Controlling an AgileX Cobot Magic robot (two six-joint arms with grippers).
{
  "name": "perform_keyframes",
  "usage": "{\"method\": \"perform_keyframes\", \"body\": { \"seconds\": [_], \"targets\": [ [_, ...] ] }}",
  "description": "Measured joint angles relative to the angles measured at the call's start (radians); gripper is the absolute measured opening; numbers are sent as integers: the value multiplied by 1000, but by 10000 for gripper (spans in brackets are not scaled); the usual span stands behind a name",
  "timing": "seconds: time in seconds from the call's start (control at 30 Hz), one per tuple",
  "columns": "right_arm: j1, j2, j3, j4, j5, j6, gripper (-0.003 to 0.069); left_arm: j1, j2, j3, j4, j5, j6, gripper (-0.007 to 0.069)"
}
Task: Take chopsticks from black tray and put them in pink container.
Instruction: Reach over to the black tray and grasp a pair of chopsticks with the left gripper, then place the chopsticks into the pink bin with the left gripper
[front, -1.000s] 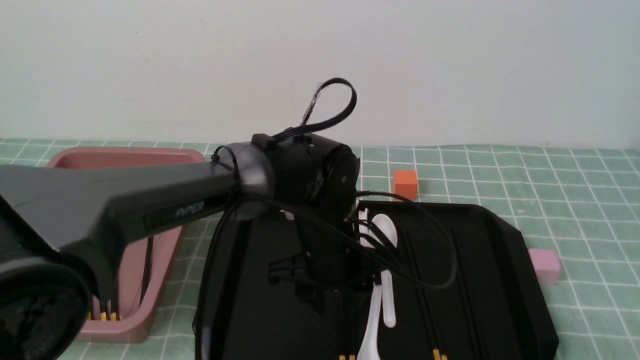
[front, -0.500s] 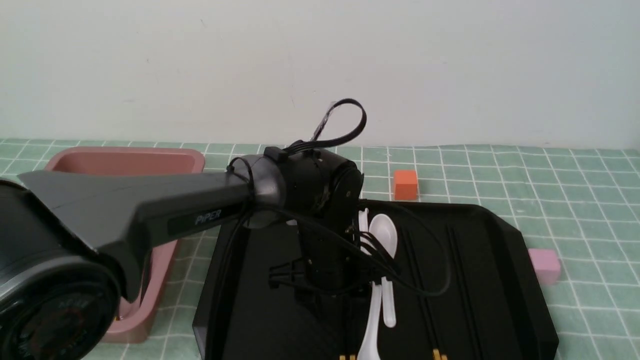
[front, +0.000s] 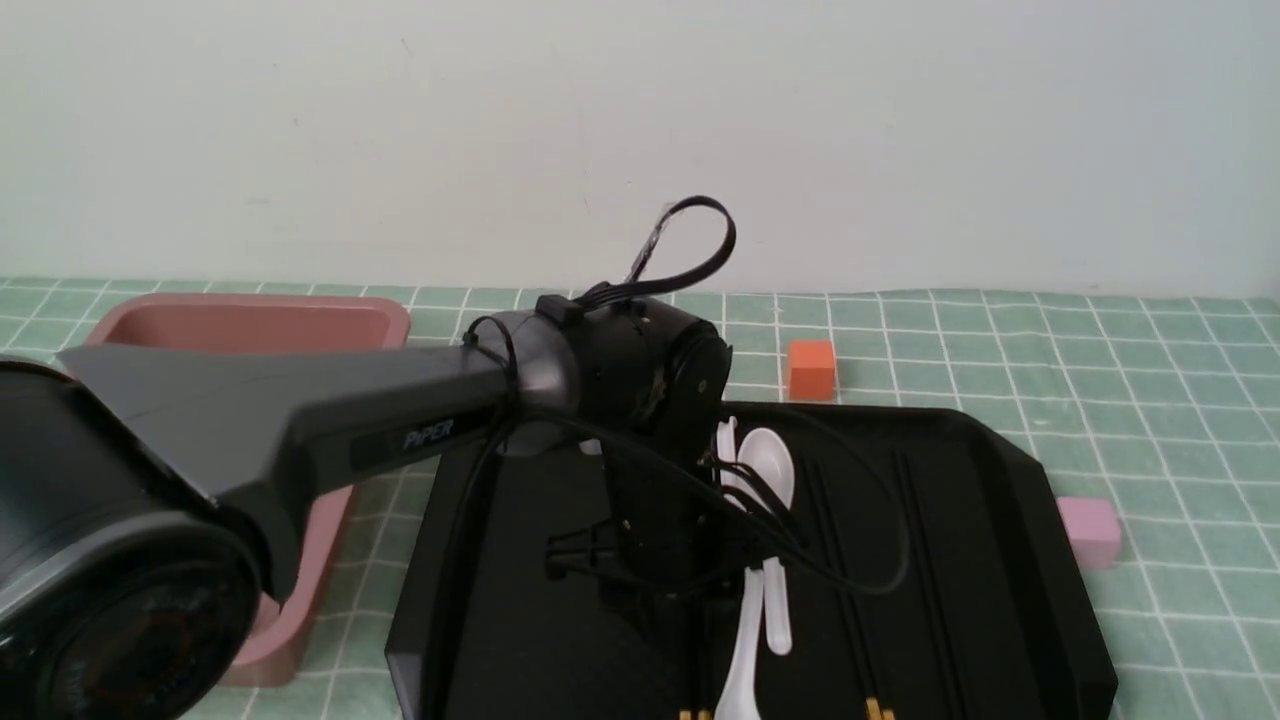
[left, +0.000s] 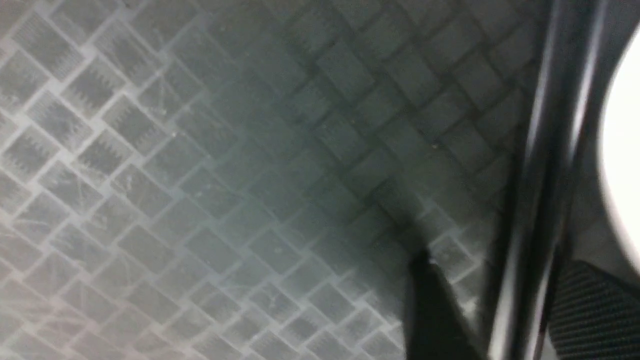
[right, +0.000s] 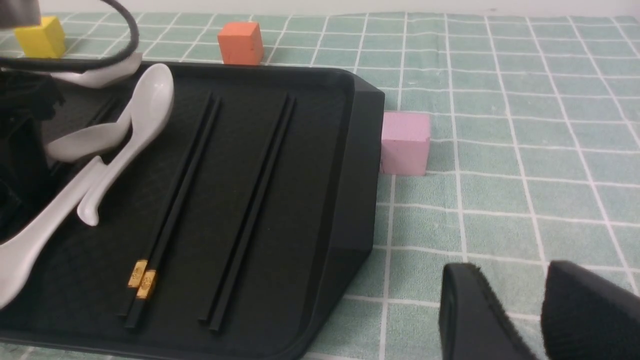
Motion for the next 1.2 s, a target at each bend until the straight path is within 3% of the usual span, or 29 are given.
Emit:
{"method": "perform_keyframes", "body": {
  "seconds": [0.4, 0.77, 0.93, 1.2],
  "targets": [
    [0, 0, 0, 0, 0, 0, 240, 0, 20, -17, 12, 54, 35, 114],
    [0, 0, 0, 0, 0, 0, 240, 15, -70, 1, 72, 146, 65, 107],
    [0, 0, 0, 0, 0, 0, 240, 119, -275, 2, 72, 195, 73, 107],
    [0, 0, 0, 0, 0, 0, 240, 475, -516, 26, 127, 289, 225, 107]
  ]
}}
